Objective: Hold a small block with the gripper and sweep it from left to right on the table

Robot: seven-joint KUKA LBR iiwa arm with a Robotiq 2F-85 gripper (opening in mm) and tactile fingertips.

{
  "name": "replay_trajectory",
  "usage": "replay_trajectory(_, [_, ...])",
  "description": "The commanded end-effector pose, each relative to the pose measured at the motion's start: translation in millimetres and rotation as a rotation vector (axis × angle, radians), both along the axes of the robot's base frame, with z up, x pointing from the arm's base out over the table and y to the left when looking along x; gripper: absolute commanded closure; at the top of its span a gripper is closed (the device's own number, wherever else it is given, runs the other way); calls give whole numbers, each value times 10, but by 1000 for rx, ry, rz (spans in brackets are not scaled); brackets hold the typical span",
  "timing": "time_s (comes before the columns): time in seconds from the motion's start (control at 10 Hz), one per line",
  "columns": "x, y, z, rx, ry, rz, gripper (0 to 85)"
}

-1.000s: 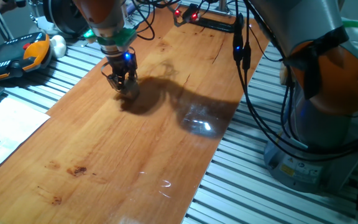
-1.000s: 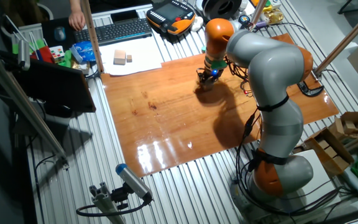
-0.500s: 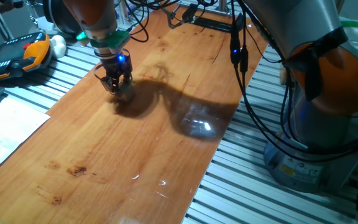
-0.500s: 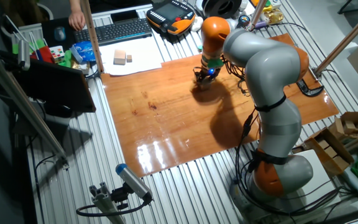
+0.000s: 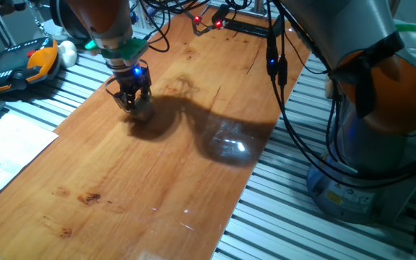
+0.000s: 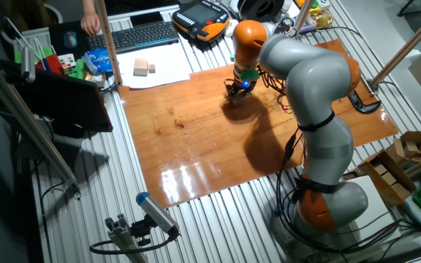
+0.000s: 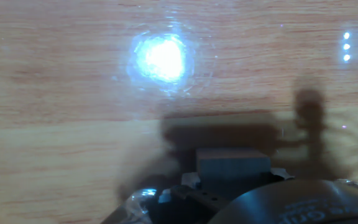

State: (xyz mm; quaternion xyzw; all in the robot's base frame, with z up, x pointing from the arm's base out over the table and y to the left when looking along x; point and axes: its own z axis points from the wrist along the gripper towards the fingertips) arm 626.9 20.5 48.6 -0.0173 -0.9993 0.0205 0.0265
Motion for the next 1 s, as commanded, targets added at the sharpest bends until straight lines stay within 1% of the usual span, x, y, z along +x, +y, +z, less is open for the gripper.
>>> replay_trajectory(0.0, [-5, 25, -6, 0, 2, -3, 517])
replay_trajectory(0.3, [-17, 109, -19, -1, 2, -15, 517])
replay_trajectory(0.6, [-7, 189, 6, 2, 8, -26, 517])
replay_trajectory(0.9, [-40, 306, -32, 1, 2, -41, 517])
